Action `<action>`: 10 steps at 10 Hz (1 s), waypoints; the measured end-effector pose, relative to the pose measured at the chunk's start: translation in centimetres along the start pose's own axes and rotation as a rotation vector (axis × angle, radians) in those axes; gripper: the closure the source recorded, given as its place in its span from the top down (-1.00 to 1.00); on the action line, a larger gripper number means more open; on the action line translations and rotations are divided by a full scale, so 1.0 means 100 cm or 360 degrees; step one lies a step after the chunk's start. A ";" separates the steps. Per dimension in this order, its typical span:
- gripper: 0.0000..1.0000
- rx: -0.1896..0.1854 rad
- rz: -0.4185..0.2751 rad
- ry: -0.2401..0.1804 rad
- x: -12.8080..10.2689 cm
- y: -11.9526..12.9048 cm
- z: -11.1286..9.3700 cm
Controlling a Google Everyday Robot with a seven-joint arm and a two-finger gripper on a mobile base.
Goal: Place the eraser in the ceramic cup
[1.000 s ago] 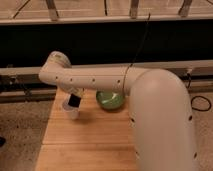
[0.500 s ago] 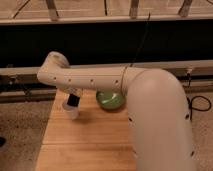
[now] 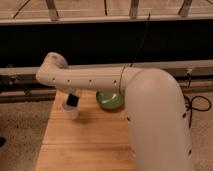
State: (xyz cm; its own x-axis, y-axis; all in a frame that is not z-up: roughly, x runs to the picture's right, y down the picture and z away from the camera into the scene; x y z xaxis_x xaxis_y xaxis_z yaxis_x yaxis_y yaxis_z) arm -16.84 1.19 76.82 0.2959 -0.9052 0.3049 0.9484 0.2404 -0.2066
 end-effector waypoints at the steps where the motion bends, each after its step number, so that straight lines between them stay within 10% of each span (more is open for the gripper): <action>1: -1.00 0.0001 -0.0005 0.0003 0.000 -0.001 0.000; 7: -0.99 0.0002 -0.0036 0.0011 -0.002 -0.004 0.003; 10: -0.57 0.0000 -0.0053 0.0013 -0.005 -0.006 0.005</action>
State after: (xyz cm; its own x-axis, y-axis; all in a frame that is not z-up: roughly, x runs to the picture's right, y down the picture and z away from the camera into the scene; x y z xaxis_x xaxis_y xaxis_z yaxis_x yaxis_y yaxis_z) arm -17.49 1.65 77.30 0.2635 -0.9155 0.3040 0.9577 0.2103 -0.1966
